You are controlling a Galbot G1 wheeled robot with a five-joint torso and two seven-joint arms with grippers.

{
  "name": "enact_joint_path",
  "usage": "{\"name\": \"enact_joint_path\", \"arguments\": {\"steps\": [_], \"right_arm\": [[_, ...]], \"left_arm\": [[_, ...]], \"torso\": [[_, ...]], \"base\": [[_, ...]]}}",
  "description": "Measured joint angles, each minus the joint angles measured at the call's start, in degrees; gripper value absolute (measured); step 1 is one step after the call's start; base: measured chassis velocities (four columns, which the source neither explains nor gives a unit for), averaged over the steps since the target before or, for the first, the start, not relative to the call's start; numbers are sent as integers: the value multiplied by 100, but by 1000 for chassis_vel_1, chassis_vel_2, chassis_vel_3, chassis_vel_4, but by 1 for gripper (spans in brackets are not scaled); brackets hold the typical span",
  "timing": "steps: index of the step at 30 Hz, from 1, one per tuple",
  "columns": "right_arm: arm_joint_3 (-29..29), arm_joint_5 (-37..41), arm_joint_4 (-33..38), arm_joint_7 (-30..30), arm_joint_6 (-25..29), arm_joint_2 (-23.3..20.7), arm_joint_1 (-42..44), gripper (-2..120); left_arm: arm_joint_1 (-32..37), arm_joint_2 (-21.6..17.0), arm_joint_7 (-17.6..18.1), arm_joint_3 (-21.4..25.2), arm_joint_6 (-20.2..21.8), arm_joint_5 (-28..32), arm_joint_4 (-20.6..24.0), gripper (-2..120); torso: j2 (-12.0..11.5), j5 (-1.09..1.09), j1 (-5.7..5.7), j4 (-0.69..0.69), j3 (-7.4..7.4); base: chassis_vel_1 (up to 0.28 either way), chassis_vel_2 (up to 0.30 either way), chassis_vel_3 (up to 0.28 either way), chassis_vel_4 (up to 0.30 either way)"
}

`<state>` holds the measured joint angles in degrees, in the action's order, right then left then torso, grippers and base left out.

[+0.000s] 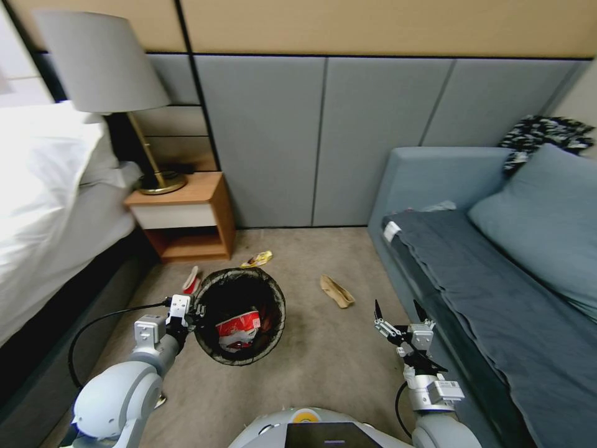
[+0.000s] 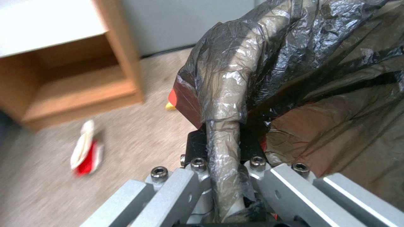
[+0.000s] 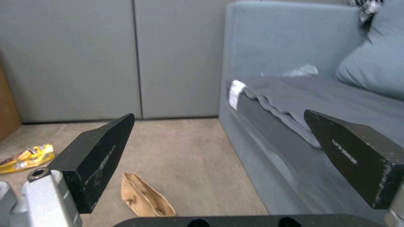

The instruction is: Pick up the trash bin, then pick up the garbage from the floor and place it into the trash bin.

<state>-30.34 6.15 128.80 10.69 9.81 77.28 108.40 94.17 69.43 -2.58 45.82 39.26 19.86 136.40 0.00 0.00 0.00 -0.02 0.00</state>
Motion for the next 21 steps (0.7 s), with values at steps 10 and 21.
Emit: {"name": "enact_joint_path", "arguments": {"steps": [10, 21], "right_arm": [[-25, 61, -2, 43, -180, -43, -111, 100], [-74, 51, -19, 78, -276, -54, -144, 100]], "left_arm": [[2, -12, 4, 27, -1, 1, -19, 1], [-63, -3, 4, 13, -6, -2, -82, 1]], "torso": [[0, 0, 0, 2, 0], [0, 0, 0, 2, 0]], "base": [[-6, -2, -1, -3], [0, 0, 0, 0]]}}
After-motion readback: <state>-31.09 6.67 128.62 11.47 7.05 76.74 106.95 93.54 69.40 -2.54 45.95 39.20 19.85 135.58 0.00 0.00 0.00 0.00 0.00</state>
